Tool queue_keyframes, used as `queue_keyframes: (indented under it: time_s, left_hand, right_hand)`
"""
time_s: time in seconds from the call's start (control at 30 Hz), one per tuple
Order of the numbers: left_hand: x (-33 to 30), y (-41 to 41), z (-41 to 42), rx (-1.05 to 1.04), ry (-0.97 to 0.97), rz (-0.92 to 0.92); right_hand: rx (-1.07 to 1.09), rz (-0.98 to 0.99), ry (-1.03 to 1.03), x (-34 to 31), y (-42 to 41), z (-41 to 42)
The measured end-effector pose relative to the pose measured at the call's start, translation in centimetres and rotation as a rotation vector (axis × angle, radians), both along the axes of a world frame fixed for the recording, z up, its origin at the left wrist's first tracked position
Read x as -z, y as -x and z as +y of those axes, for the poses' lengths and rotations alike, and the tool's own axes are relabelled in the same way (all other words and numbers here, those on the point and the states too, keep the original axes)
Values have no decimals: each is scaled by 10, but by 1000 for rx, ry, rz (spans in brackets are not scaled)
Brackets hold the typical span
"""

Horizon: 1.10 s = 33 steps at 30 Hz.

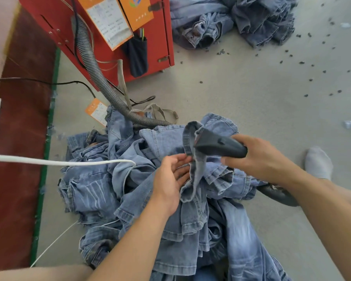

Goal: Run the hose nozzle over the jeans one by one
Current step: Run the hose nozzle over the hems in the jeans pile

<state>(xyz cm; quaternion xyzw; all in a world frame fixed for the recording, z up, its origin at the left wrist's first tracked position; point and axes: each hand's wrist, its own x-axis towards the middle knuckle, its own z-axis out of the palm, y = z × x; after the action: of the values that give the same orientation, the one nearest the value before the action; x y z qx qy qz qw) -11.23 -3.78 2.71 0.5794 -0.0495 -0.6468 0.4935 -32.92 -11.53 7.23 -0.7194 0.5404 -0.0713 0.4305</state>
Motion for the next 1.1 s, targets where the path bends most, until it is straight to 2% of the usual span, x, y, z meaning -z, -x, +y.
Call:
queue_keyframes:
  time_s: [0.07, 0.17, 0.23, 0.3, 0.37, 0.43, 0.53, 0.63, 0.7, 0.8, 0.87, 0.97, 1.03, 1.1]
  left_hand:
    - [-2, 6, 4, 167, 31, -132]
    - [-3, 23, -2, 464, 70, -496]
    - [2, 32, -7, 513, 88, -728]
    - [7, 32, -10, 455, 94, -818]
    - [12, 27, -11, 337, 82, -696]
    - [11, 20, -12, 211, 71, -459]
    - [9, 14, -12, 190, 140, -278]
    - [9, 15, -4, 346, 243, -326]
    - [8, 15, 2, 410, 277, -327]
    - [10, 6, 8, 419, 308, -244]
    - [10, -1, 12, 388, 322, -172]
    - [12, -7, 16, 338, 331, -96]
    - [12, -6, 17, 413, 333, -142]
    - [11, -5, 20, 532, 312, -261]
  right_hand:
    - [101, -51, 17, -4, 4, -1]
    - [175, -122, 21, -14, 13, -4]
    - [191, -144, 39, -22, 18, -4]
    - [219, -136, 68, -25, 29, -8]
    - [245, -126, 64, -26, 42, -11]
    - [222, -103, 18, -26, 52, -12]
    - [105, -19, -67, -22, 46, -8]
    - [-41, 75, -56, -14, 19, -5]
    - [-84, 71, 18, -10, 1, -5]
    - [84, -38, 79, -11, -6, -12]
    - [172, -85, 37, -16, 6, -19]
    - [43, -48, -100, -27, 28, -19]
    - [-50, -17, -189, -27, 25, -13]
    - [-108, 10, -172, -21, 10, -9]
